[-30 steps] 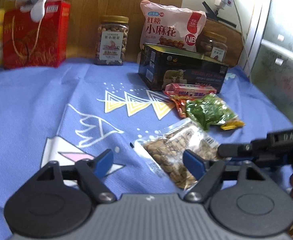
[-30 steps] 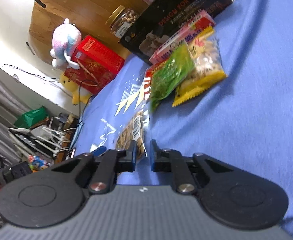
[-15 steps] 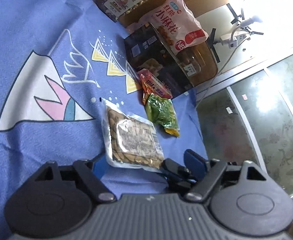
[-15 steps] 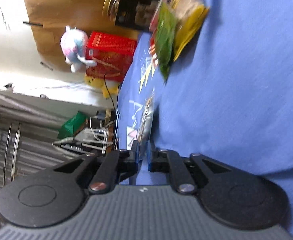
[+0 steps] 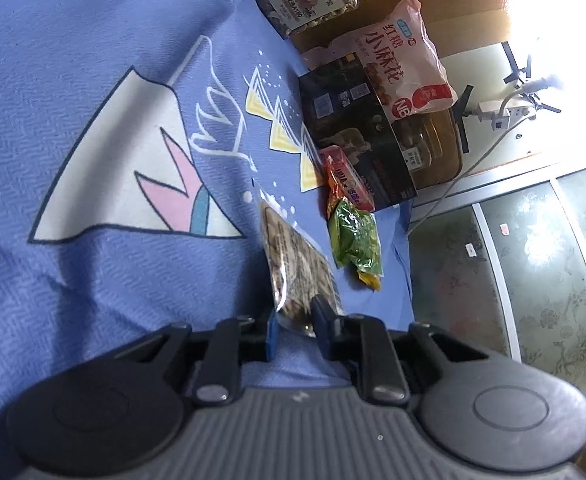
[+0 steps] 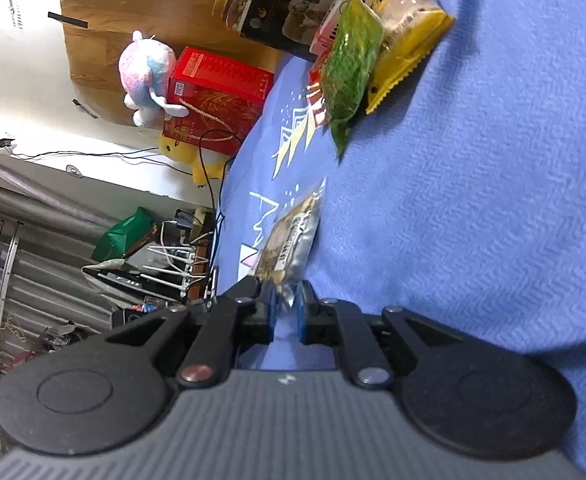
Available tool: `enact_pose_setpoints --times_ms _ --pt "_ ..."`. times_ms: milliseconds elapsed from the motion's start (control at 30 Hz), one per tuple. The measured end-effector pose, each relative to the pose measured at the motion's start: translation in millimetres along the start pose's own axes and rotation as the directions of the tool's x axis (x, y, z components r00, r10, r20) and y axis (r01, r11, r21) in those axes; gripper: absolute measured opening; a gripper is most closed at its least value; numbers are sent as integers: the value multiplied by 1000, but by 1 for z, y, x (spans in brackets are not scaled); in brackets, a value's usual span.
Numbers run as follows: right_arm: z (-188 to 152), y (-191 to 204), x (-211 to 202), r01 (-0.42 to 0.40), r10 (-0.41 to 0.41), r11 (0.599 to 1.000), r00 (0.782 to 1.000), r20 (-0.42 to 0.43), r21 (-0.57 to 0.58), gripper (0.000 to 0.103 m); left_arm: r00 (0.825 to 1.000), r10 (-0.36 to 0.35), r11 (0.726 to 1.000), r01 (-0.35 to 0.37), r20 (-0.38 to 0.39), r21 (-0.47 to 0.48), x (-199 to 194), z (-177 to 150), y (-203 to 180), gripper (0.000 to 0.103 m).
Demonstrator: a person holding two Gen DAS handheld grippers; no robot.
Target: Organize snacks
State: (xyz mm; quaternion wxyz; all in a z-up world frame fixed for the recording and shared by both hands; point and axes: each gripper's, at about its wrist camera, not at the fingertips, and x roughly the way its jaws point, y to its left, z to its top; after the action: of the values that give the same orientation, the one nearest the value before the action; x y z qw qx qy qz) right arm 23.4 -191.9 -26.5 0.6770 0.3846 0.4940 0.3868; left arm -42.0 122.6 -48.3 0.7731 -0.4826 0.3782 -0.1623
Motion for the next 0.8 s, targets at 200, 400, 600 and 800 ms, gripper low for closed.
enact_pose_setpoints --times_ms 200,400,600,800 --pt "2 15 7 100 -96 990 994 50 -97 15 1000 5 1000 -5 4 -13 -6 -1 5 13" --pt "3 12 8 99 -95 991 994 49 -95 16 998 -58 994 58 2 -89 -8 0 17 10" --pt "5 16 12 108 -103 989 994 45 -105 17 986 -169 964 166 3 -206 -9 2 33 8" --pt "5 20 13 65 -61 992 997 43 -109 37 977 -212 952 209 7 -222 -11 1 28 8"
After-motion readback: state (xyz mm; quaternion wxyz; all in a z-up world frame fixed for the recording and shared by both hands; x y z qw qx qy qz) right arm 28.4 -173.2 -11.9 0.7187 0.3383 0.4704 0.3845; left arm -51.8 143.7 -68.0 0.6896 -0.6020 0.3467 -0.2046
